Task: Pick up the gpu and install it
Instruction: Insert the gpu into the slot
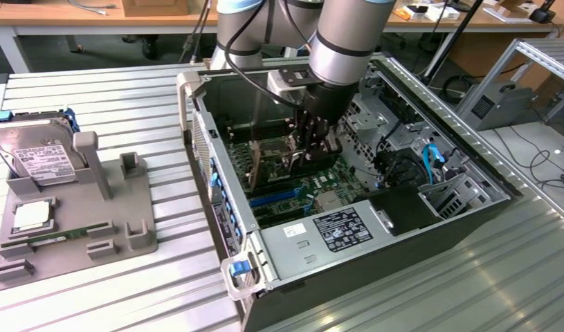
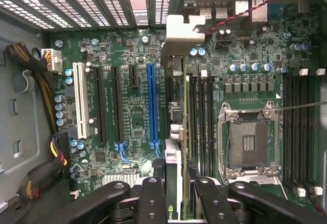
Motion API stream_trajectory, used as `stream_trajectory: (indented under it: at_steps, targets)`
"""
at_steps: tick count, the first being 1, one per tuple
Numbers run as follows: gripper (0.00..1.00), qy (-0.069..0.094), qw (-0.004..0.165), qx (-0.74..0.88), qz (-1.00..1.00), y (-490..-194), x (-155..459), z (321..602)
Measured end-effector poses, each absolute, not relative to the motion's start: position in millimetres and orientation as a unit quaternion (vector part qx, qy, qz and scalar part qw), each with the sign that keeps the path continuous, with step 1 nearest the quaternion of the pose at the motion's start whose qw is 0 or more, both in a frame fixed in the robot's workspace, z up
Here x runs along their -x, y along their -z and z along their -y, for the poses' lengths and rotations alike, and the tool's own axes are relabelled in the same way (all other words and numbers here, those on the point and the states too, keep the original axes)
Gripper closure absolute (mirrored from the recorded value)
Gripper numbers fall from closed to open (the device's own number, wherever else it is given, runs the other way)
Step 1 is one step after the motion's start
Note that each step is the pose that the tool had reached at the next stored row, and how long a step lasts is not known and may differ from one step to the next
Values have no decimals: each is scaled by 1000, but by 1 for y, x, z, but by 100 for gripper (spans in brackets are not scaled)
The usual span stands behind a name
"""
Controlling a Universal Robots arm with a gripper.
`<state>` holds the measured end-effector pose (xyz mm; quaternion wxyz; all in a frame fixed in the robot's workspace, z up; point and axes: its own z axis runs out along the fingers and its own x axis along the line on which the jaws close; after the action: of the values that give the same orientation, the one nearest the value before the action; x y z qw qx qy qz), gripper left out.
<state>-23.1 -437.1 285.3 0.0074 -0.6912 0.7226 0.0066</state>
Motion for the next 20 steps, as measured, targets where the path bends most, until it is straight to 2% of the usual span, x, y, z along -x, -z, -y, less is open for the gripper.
stream_trajectory:
  at_steps: [20]
  targets:
    - [73,-7,8,691,-723,-282,29,437]
